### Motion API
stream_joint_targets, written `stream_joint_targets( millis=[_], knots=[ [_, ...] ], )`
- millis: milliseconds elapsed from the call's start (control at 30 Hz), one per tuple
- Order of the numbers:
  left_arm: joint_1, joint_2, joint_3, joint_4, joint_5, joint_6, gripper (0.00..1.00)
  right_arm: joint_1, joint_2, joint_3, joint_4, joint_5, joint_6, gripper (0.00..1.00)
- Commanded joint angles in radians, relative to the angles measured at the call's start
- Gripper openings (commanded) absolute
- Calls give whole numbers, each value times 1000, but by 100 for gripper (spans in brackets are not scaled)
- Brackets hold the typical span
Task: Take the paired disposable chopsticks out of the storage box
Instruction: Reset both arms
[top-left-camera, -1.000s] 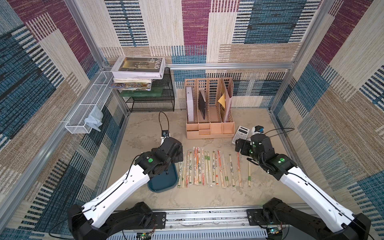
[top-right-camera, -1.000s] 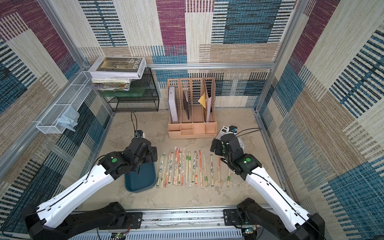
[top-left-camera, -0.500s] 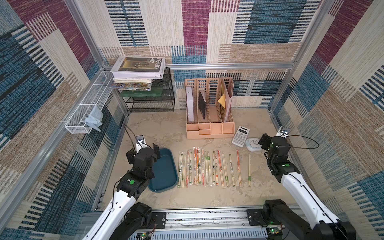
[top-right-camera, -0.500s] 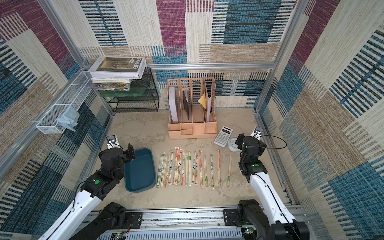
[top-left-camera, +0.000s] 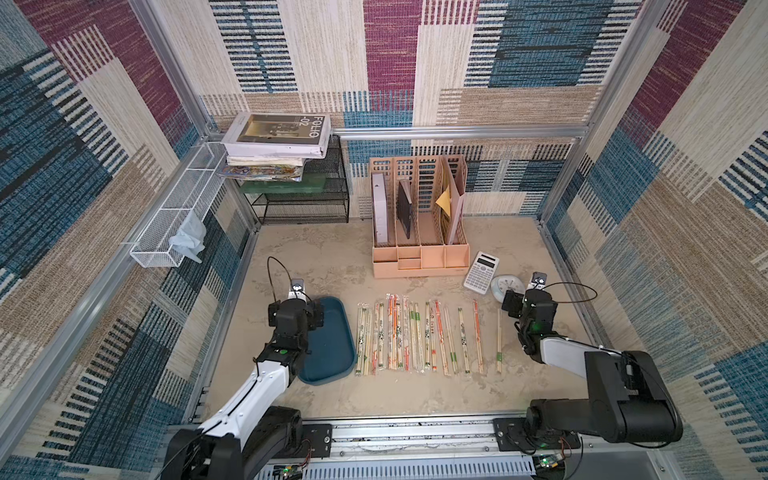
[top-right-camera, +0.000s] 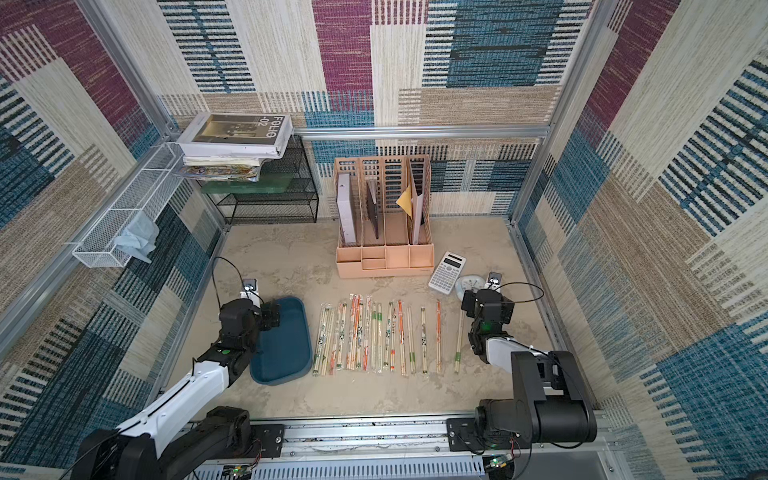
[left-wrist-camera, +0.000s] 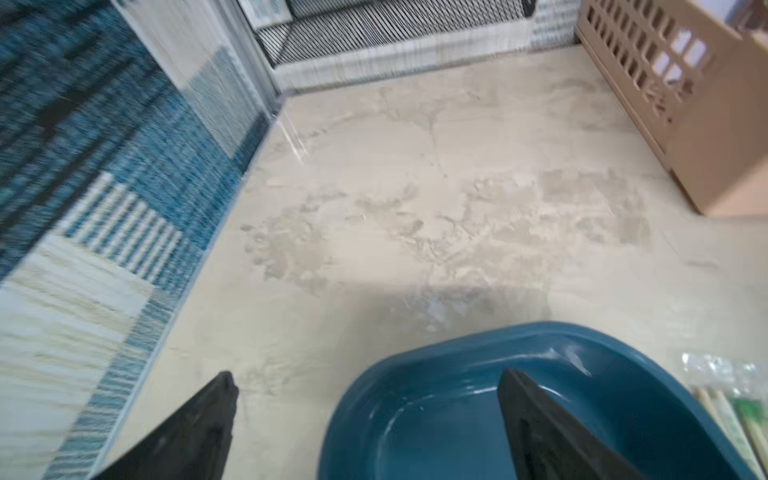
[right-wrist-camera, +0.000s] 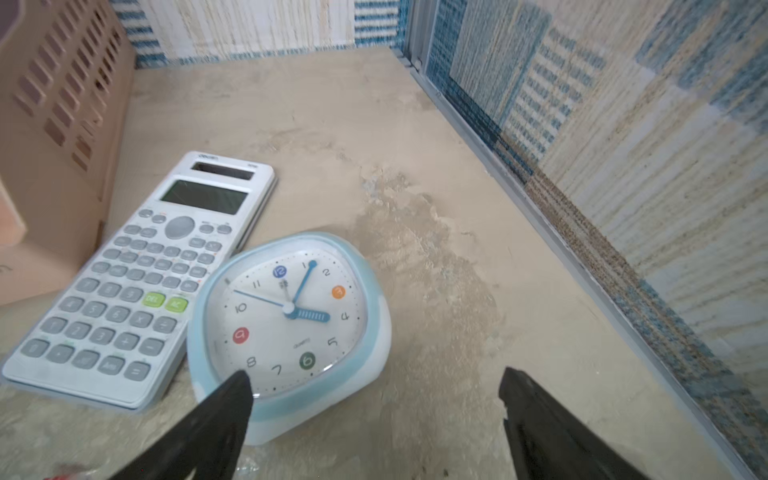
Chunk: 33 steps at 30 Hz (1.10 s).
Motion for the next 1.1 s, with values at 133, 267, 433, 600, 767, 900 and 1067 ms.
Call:
stream_joint_targets(
  millis=[133,267,433,600,767,900,1067],
  knots=[
    [27,316,-17,493,103,9,99,6,138,-129,574,-179,-133,96],
    [84,381,51,424,186,-25,100,-19,142,-57,433,-264,-132,96],
    [133,435,108,370,283,-42,99,-31,140,-46,406,-292,-121,96],
    [169,440,133,324,353,-62,99,-30,131,-54,410,-291,-121,96],
    [170,438,135,320,353,-61,99,-26,131,-54,410,-285,-124,96],
    [170,437,135,321,353,-61,99,-26,133,-52,408,-286,-124,96],
    [169,440,136,317,353,-61,99,-34,143,-34,384,-302,-121,96]
  ],
)
